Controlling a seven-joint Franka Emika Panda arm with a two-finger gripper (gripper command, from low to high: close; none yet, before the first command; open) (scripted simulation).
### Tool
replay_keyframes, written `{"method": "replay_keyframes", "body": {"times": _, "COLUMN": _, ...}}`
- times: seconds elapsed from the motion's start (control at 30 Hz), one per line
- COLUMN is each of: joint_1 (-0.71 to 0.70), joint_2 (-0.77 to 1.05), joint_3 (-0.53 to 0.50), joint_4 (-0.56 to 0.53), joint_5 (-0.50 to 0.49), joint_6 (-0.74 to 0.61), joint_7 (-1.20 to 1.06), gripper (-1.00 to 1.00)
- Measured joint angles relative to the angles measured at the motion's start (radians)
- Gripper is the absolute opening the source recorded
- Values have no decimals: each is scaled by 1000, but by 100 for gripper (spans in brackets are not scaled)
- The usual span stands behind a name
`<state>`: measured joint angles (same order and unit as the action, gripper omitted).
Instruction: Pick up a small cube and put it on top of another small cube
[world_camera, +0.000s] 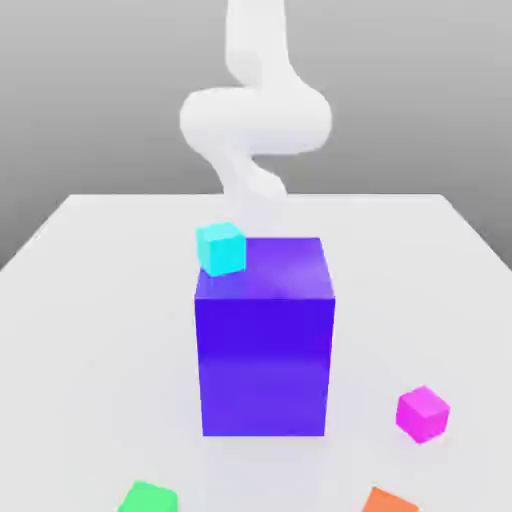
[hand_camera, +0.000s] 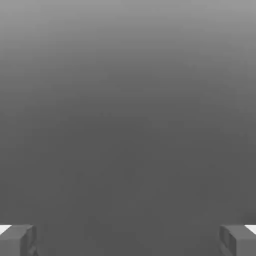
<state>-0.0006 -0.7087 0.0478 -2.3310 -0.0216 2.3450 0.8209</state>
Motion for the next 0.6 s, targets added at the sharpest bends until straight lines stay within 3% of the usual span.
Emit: {"method": "replay_keyframes", "body": {"times": 0.6, "joint_1": 84, "joint_2": 660, "joint_3": 270, "joint_4": -223, "joint_5": -173, "joint_6": 323, "joint_7": 164, "gripper": 0}}
